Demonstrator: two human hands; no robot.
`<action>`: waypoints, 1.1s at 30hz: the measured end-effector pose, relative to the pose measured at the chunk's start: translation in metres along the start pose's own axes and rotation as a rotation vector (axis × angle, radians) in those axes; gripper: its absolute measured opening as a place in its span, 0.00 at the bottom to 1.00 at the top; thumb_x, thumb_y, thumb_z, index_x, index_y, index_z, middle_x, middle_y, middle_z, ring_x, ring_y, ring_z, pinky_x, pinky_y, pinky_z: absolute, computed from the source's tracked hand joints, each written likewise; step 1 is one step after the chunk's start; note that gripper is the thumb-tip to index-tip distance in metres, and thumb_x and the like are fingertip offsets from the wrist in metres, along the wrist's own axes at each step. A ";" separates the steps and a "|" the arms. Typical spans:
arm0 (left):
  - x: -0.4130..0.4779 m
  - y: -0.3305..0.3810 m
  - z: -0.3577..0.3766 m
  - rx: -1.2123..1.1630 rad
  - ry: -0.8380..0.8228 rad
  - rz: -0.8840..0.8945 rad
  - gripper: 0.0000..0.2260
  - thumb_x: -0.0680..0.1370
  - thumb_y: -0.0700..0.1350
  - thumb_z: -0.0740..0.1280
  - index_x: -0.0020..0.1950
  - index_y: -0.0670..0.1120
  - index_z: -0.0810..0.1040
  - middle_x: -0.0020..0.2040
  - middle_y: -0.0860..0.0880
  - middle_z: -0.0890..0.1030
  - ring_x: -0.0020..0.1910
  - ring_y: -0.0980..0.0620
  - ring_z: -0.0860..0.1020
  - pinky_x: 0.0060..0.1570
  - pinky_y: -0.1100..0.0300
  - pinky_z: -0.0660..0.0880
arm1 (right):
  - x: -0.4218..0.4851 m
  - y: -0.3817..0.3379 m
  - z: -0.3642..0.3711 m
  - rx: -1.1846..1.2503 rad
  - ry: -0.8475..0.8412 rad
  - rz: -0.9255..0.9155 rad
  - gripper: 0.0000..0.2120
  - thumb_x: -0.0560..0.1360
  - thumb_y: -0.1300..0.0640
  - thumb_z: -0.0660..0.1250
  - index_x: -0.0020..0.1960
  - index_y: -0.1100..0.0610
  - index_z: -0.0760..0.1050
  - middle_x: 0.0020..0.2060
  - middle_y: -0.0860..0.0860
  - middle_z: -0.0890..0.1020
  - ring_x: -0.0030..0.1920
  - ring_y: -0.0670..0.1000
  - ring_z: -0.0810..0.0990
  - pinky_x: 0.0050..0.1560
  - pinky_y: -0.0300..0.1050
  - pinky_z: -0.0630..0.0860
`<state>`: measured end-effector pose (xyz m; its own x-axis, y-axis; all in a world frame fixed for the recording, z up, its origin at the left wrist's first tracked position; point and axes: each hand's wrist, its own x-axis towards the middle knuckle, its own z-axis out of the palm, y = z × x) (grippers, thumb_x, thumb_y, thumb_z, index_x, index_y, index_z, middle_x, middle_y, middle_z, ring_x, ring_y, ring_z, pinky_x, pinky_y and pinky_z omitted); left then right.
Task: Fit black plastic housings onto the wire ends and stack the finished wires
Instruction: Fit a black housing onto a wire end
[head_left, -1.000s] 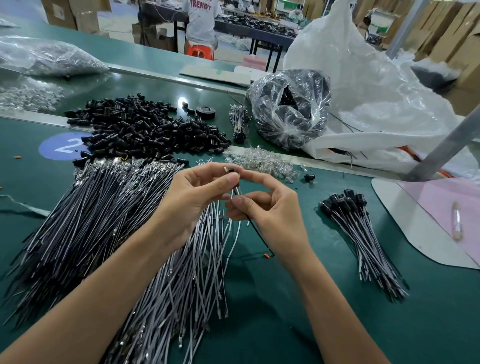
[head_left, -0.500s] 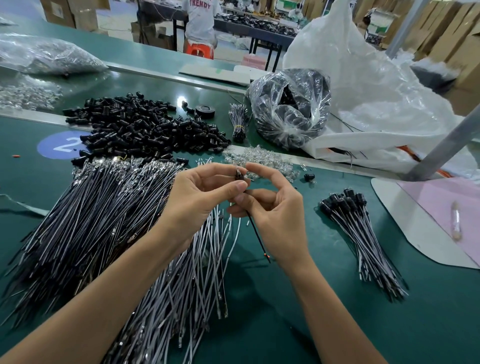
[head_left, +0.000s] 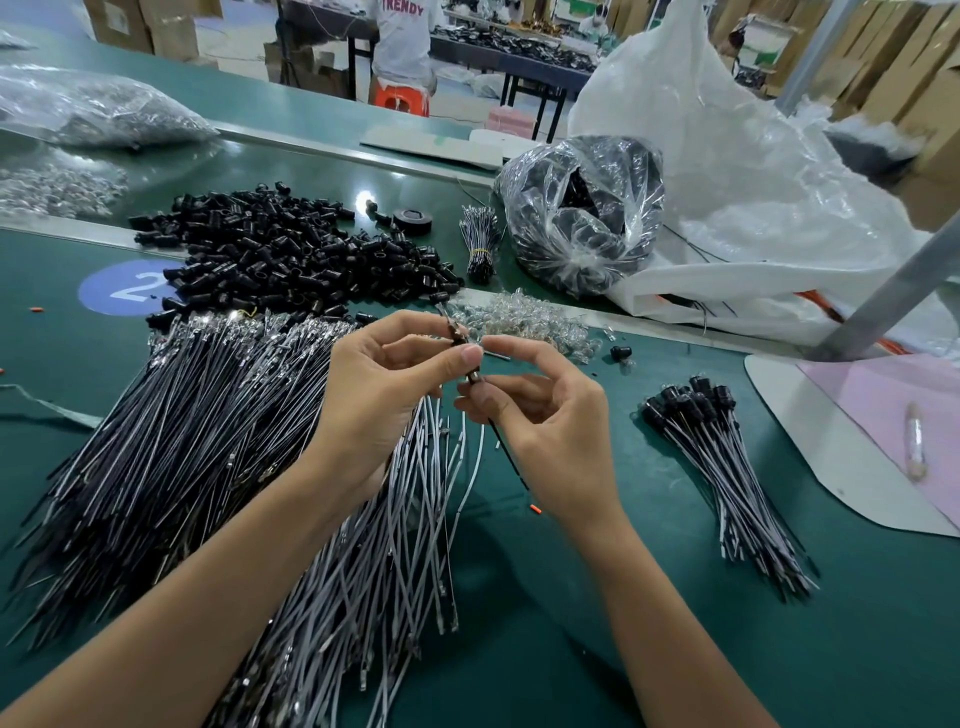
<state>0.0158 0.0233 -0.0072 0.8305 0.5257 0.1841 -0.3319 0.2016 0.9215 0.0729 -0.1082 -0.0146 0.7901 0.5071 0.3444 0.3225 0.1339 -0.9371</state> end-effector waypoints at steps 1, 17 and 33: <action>0.000 0.000 -0.001 -0.009 -0.014 -0.010 0.14 0.59 0.50 0.79 0.41 0.49 0.82 0.38 0.48 0.85 0.37 0.55 0.81 0.37 0.65 0.75 | 0.000 -0.001 0.000 0.026 0.001 0.014 0.16 0.74 0.68 0.71 0.57 0.53 0.77 0.40 0.52 0.87 0.42 0.52 0.87 0.44 0.42 0.82; 0.002 0.009 -0.004 -0.127 -0.060 -0.034 0.06 0.71 0.45 0.69 0.42 0.49 0.86 0.41 0.53 0.84 0.39 0.57 0.79 0.38 0.65 0.77 | 0.001 -0.004 -0.002 0.214 -0.048 0.140 0.13 0.74 0.69 0.69 0.56 0.57 0.78 0.40 0.58 0.86 0.41 0.56 0.86 0.42 0.44 0.82; 0.001 0.005 -0.004 -0.115 -0.102 0.029 0.06 0.67 0.46 0.74 0.41 0.46 0.86 0.43 0.45 0.86 0.42 0.50 0.84 0.42 0.61 0.81 | 0.002 -0.003 -0.003 0.197 0.002 0.098 0.10 0.74 0.70 0.70 0.52 0.59 0.79 0.41 0.56 0.87 0.44 0.55 0.87 0.44 0.42 0.81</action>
<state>0.0133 0.0281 -0.0034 0.8590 0.4471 0.2493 -0.4008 0.2843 0.8710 0.0749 -0.1098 -0.0113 0.8136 0.5242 0.2515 0.1363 0.2485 -0.9590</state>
